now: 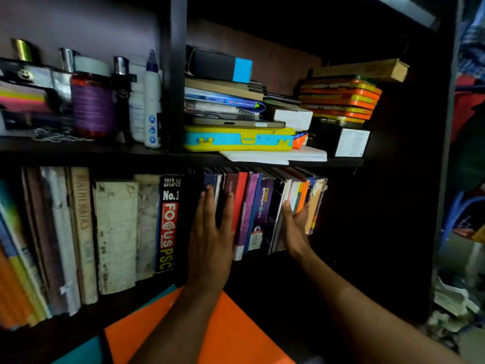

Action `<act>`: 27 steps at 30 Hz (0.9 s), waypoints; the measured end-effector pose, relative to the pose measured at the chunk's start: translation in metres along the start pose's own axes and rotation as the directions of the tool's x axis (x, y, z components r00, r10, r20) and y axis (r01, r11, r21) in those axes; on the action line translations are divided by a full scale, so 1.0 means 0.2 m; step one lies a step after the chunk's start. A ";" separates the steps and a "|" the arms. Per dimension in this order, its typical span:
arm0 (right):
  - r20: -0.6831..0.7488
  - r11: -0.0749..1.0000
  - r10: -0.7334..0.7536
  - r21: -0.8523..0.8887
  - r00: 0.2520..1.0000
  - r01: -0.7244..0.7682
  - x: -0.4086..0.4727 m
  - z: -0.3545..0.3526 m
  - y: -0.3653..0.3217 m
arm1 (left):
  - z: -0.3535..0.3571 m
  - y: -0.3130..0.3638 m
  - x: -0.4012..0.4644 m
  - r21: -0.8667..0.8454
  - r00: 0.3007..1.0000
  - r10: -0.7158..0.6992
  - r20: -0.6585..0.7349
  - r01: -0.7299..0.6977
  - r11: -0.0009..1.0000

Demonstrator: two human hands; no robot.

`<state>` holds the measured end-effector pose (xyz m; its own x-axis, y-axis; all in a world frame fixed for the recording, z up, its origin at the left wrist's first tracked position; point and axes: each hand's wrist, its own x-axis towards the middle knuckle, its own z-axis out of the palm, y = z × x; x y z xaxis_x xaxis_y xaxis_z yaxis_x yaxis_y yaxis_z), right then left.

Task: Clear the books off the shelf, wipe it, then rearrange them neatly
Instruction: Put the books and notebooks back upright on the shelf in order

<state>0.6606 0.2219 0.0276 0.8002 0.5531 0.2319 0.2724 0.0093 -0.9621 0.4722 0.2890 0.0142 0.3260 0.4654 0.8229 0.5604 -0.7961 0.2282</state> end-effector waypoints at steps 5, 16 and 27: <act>-0.156 0.902 -0.334 -0.337 0.930 0.268 -0.22 -0.02 -0.05 | -0.05 -0.02 0.00 -0.101 0.993 0.036 -0.116 -0.048 0.994; 0.470 0.135 -0.697 -0.656 0.542 0.742 -0.14 0.25 -0.05 | -0.16 -0.04 -0.04 -0.110 0.943 -0.301 -0.142 0.287 0.952; 0.440 0.241 -0.639 -0.664 0.631 0.708 -0.25 0.26 -0.12 | -0.21 -0.09 -0.02 -0.112 0.913 -0.288 -0.288 0.267 0.957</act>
<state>0.5861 0.2364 0.0308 0.0958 0.7099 0.6977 0.9868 -0.1596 0.0269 0.4287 0.2861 0.0279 -0.0832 0.5429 0.8357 0.5379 -0.6814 0.4962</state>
